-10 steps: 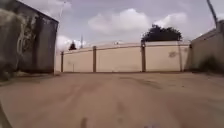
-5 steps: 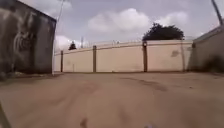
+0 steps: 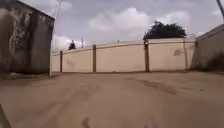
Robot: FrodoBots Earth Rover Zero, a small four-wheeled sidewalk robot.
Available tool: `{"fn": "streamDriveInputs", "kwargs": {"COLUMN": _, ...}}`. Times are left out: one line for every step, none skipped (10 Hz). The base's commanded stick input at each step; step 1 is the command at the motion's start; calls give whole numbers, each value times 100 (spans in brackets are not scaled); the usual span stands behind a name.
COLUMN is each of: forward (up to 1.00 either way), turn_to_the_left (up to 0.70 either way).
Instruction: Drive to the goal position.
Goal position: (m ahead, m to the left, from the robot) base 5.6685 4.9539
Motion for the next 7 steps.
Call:
{"fn": "streamDriveInputs", "kwargs": {"forward": 70, "turn_to_the_left": 0}}
{"fn": "streamDriveInputs", "kwargs": {"forward": 70, "turn_to_the_left": 0}}
{"fn": "streamDriveInputs", "kwargs": {"forward": 70, "turn_to_the_left": 0}}
{"fn": "streamDriveInputs", "kwargs": {"forward": 70, "turn_to_the_left": 0}}
{"fn": "streamDriveInputs", "kwargs": {"forward": 70, "turn_to_the_left": 0}}
{"fn": "streamDriveInputs", "kwargs": {"forward": 70, "turn_to_the_left": 0}}
{"fn": "streamDriveInputs", "kwargs": {"forward": 70, "turn_to_the_left": 0}}
